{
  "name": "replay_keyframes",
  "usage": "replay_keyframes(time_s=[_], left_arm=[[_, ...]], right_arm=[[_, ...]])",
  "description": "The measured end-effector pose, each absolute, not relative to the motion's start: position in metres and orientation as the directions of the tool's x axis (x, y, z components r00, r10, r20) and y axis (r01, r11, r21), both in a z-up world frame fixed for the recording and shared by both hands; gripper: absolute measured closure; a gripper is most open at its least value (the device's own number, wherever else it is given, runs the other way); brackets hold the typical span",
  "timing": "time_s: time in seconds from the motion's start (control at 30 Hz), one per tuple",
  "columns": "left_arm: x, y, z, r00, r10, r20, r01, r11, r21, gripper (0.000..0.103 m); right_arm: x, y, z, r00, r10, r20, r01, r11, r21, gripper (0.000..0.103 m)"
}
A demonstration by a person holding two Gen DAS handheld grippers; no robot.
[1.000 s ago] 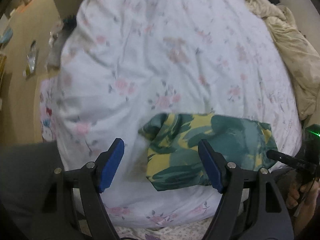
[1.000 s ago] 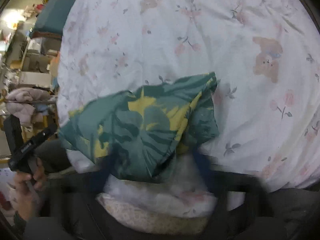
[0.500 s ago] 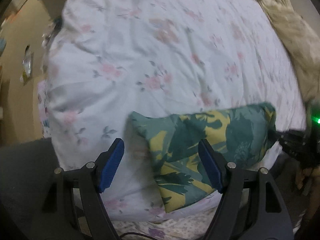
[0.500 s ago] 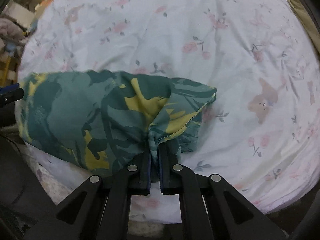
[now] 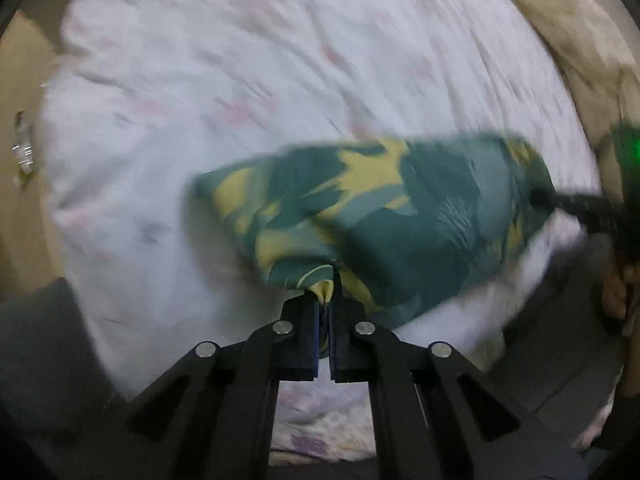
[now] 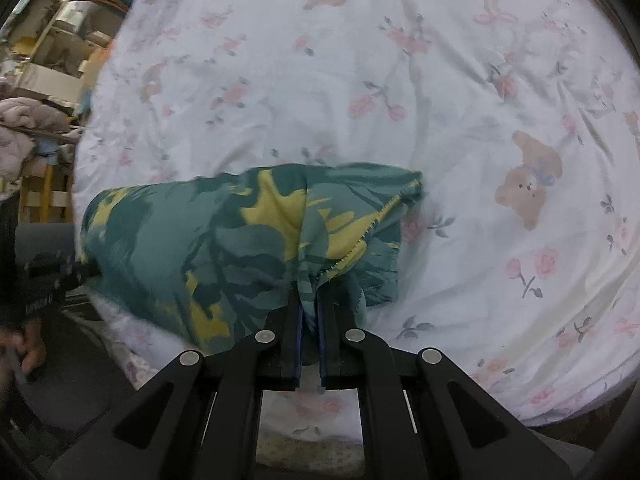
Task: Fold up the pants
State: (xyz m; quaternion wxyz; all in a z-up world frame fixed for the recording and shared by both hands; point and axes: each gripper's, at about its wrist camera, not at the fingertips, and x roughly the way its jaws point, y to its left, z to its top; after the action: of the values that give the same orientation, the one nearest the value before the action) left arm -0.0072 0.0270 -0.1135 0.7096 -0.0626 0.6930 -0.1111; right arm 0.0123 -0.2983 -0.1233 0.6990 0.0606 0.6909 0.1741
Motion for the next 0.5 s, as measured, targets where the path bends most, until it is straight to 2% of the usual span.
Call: replay_keyframes(time_s=[0.13, 0.23, 0.27, 0.3, 0.33, 0.4, 0.43, 0.47, 0.5], left_arm=[[0.008, 0.038, -0.109, 0.083, -0.180, -0.980, 0.071, 0.982, -0.175, 0.102], [0.003, 0.016, -0.135, 0.019, -0.064, -0.998, 0.168, 0.984, -0.060, 0.097], [0.001, 0.014, -0.143, 0.000, -0.015, -1.000, 0.173, 0.985, -0.015, 0.094], [0.000, 0.014, -0.148, -0.027, 0.005, -1.000, 0.171, 0.985, 0.000, 0.092], [-0.002, 0.017, -0.149, -0.055, 0.005, -0.998, 0.158, 0.987, -0.003, 0.083], [-0.004, 0.034, -0.135, -0.040, -0.066, -0.997, 0.071, 0.995, -0.069, 0.057], [-0.005, 0.044, -0.124, -0.013, -0.109, -0.994, 0.025, 0.994, -0.110, 0.040], [-0.005, 0.052, -0.115, 0.019, -0.134, -0.991, 0.000, 0.991, -0.134, 0.033], [-0.005, 0.059, -0.105, 0.066, -0.143, -0.988, -0.030, 0.989, -0.145, 0.031]], right_arm=[[0.012, -0.296, -0.124, -0.001, 0.354, -0.935, -0.153, 0.924, 0.350, 0.098], [0.010, -0.275, -0.149, -0.056, 0.204, -0.977, -0.214, 0.954, 0.211, 0.097], [0.008, -0.271, -0.153, -0.061, 0.147, -0.987, -0.240, 0.958, 0.157, 0.094], [0.008, -0.271, -0.153, -0.059, 0.122, -0.991, -0.244, 0.961, 0.133, 0.082], [0.008, -0.274, -0.150, -0.049, 0.121, -0.992, -0.232, 0.964, 0.129, 0.077], [0.010, -0.290, -0.136, 0.000, 0.135, -0.991, -0.172, 0.976, 0.133, 0.066], [0.011, -0.299, -0.127, 0.032, 0.160, -0.987, -0.136, 0.979, 0.155, 0.065], [0.012, -0.307, -0.117, 0.067, 0.201, -0.977, -0.106, 0.975, 0.194, 0.065], [0.013, -0.314, -0.108, 0.105, 0.254, -0.962, -0.079, 0.966, 0.246, 0.062]])
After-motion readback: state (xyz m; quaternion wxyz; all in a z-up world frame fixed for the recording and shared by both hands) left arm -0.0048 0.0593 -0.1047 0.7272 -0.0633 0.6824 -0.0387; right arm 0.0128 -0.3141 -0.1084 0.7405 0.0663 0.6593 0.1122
